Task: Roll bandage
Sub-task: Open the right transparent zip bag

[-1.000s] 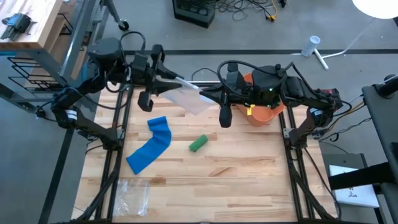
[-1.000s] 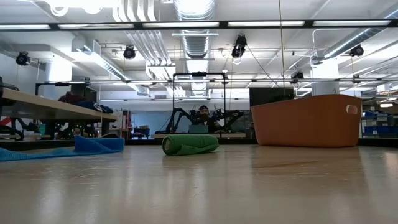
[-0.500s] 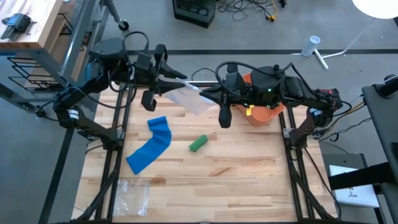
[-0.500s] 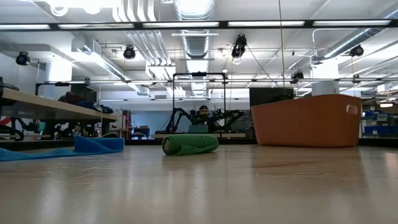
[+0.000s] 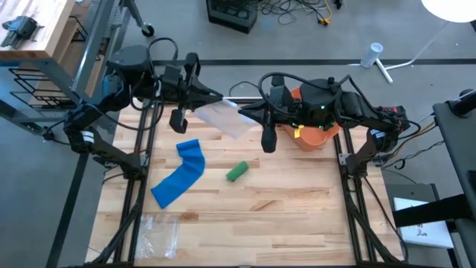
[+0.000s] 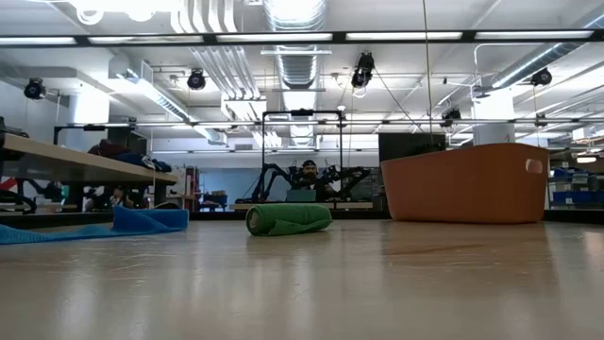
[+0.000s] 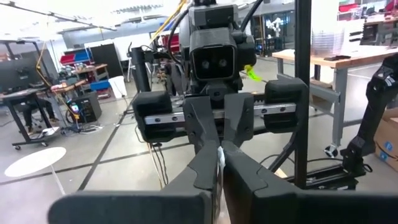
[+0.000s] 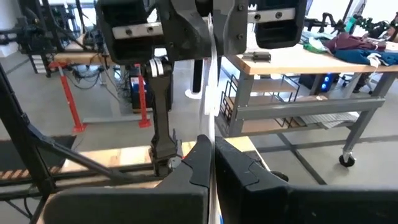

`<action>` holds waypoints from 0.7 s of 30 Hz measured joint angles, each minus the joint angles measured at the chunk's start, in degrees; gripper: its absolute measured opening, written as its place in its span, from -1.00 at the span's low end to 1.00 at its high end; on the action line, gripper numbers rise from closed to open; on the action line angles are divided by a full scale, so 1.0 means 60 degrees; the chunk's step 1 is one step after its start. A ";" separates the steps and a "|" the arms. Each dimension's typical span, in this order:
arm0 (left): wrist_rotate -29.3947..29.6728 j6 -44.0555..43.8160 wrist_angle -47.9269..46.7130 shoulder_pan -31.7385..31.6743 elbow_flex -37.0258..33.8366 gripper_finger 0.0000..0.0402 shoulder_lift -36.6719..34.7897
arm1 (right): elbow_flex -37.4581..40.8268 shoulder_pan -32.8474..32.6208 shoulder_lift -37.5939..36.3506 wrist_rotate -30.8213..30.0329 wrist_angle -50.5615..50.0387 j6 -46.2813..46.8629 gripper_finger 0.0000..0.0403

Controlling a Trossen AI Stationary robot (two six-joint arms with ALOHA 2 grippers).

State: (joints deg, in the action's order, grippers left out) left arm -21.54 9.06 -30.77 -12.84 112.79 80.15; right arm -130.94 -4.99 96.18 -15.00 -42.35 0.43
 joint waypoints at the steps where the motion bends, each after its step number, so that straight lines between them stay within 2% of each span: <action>1: 0.0000 0.0004 0.0030 -0.0004 0.0003 -0.97 -0.0010 | 0.0001 -0.0001 0.0000 0.0032 0.0192 0.0000 -0.94; 11: 0.0000 -0.0022 -0.0051 -0.0004 0.0000 -0.99 0.0029 | 0.0001 0.0010 0.0201 -0.0015 0.1311 -0.0171 -0.39; 16: 0.0000 0.0162 -0.0273 -0.0004 0.0000 -0.99 0.0046 | 0.0001 0.0006 0.0375 -0.0401 0.1418 -0.0024 -0.31; 21: 0.0006 0.0190 -0.0442 -0.0004 -0.0013 -1.00 0.0137 | 0.0001 0.0006 0.0372 -0.0536 0.1302 0.0237 -0.32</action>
State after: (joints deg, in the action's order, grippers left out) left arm -21.50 10.20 -33.42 -12.86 112.71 80.97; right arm -130.93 -4.95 98.41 -18.22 -34.54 1.85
